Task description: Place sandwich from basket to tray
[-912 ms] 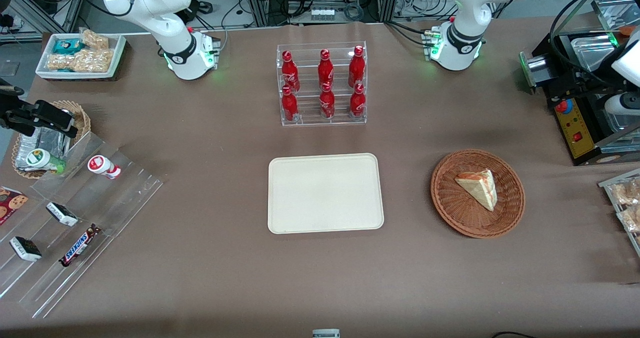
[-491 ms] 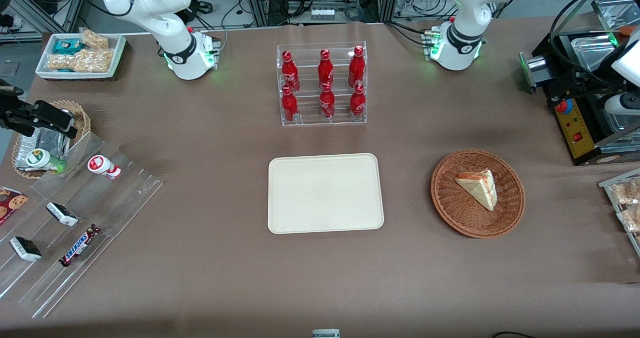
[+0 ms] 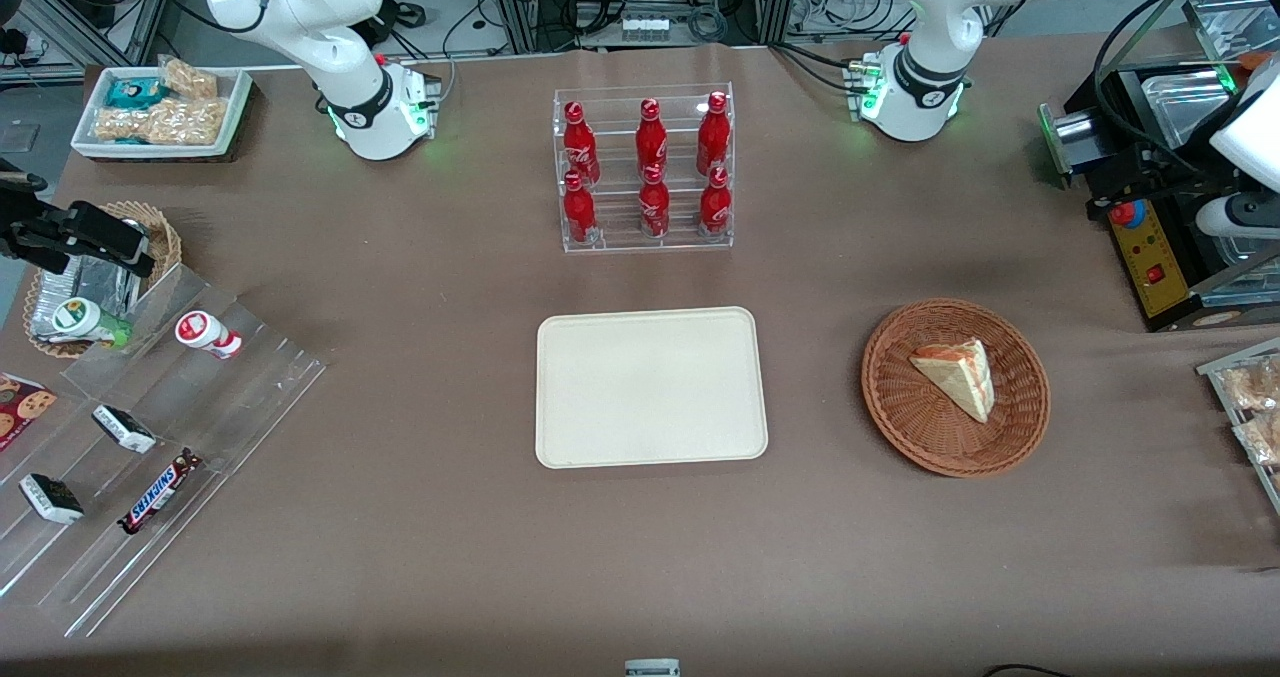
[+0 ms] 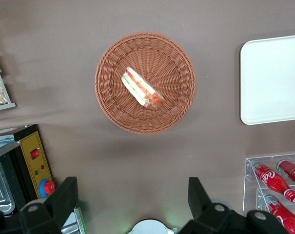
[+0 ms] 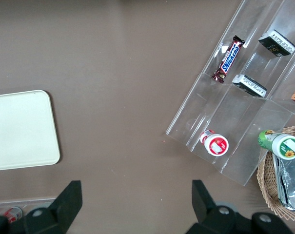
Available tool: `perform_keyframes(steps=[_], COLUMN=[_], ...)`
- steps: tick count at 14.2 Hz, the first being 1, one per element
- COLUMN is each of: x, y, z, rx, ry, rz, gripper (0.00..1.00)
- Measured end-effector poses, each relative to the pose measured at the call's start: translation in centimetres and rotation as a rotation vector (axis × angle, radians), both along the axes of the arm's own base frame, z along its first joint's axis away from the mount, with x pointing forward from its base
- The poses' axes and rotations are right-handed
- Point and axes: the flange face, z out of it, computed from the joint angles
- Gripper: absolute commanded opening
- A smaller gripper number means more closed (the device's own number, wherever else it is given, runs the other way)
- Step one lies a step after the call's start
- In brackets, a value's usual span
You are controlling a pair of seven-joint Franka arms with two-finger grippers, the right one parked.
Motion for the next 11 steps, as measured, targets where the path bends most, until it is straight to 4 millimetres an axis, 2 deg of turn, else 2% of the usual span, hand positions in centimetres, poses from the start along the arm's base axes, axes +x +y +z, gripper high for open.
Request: perform_keyframes(steps=[2,3,7,11], x=[0.6,1.1,3.6,3.7], y=[-0.1,-0.1,0.1,0.1], z=[-1.7,-3.1,-10.4,-18.5], rx=[0.001,0.001,0.001,0.001], ry=[0.034,0.063,0.129,0.11], rz=[-0.001,-0.001,0.003,0.006], gripper=[1.0,1.0,1.0,1.0])
